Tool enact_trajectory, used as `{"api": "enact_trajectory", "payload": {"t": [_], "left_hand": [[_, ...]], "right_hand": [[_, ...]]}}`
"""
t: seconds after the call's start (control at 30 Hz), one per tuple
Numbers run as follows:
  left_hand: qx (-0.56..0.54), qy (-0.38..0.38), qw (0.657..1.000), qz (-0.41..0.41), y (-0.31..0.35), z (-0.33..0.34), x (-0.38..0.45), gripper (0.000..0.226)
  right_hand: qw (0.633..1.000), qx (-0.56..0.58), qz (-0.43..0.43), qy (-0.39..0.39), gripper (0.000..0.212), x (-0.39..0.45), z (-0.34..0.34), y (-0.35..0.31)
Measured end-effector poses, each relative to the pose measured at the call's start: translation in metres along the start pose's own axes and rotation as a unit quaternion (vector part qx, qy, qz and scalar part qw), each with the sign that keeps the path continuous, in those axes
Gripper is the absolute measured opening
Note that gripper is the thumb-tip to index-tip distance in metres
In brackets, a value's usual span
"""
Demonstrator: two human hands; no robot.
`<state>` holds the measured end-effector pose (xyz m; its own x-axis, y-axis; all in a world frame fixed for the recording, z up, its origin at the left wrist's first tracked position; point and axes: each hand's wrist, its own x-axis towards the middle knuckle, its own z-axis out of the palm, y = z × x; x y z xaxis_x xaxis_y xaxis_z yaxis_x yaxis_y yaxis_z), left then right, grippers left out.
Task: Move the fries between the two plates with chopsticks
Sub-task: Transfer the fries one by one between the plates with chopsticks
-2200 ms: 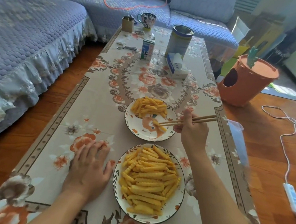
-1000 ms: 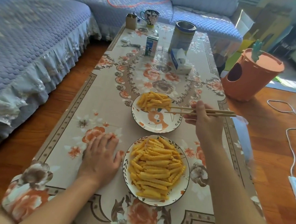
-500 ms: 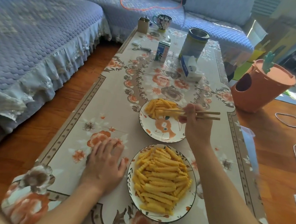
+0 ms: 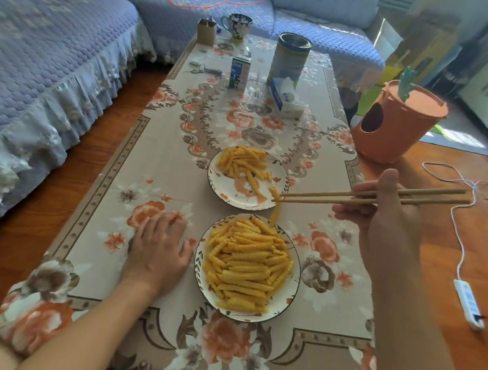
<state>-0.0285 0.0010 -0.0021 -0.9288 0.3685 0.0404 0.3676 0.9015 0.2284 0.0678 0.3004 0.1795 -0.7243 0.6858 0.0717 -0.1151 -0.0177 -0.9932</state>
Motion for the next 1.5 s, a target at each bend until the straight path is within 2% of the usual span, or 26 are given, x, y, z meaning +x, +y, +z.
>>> {"api": "enact_trajectory", "payload": {"t": [0.1, 0.23, 0.37, 0.67, 0.77, 0.9, 0.97, 1.1, 1.3, 1.5], "left_hand": [[-0.005, 0.002, 1.0, -0.001, 0.0, 0.0, -0.001, 0.049], [-0.006, 0.002, 1.0, 0.0, -0.001, 0.001, -0.001, 0.049], [-0.01, 0.004, 1.0, 0.002, 0.0, 0.0, 0.0, 0.049], [-0.004, 0.005, 1.0, 0.006, -0.002, 0.001, 0.0, 0.046], [-0.006, 0.009, 1.0, 0.007, -0.001, 0.001, -0.001, 0.045], [-0.003, 0.007, 1.0, 0.01, -0.002, 0.002, -0.001, 0.046], [-0.002, 0.007, 1.0, 0.01, -0.003, 0.003, -0.001, 0.046], [0.002, 0.008, 1.0, 0.013, -0.004, 0.005, 0.0, 0.045], [0.003, 0.009, 1.0, 0.005, -0.004, 0.006, 0.002, 0.044], [0.006, 0.002, 1.0, 0.003, -0.003, 0.004, 0.003, 0.046]], "right_hand": [[0.997, -0.059, -0.03, -0.033, 0.05, -0.013, -0.009, -0.016], [0.984, -0.145, -0.016, -0.1, 0.047, -0.028, -0.005, -0.011], [0.976, -0.166, 0.019, -0.143, 0.048, -0.046, 0.011, 0.007], [0.966, -0.169, 0.019, -0.196, 0.036, -0.058, 0.029, 0.025], [0.977, -0.131, 0.003, -0.165, 0.033, -0.051, 0.022, 0.016], [0.994, -0.1, -0.018, -0.044, 0.031, -0.019, 0.015, 0.014], [0.995, -0.098, -0.01, -0.013, 0.031, 0.004, 0.02, 0.022], [0.99, -0.137, 0.004, -0.018, 0.03, 0.045, 0.048, 0.05], [0.972, -0.228, -0.046, -0.027, 0.026, 0.062, 0.096, 0.088], [0.972, -0.233, -0.025, -0.009, 0.037, 0.052, 0.086, 0.093]]}}
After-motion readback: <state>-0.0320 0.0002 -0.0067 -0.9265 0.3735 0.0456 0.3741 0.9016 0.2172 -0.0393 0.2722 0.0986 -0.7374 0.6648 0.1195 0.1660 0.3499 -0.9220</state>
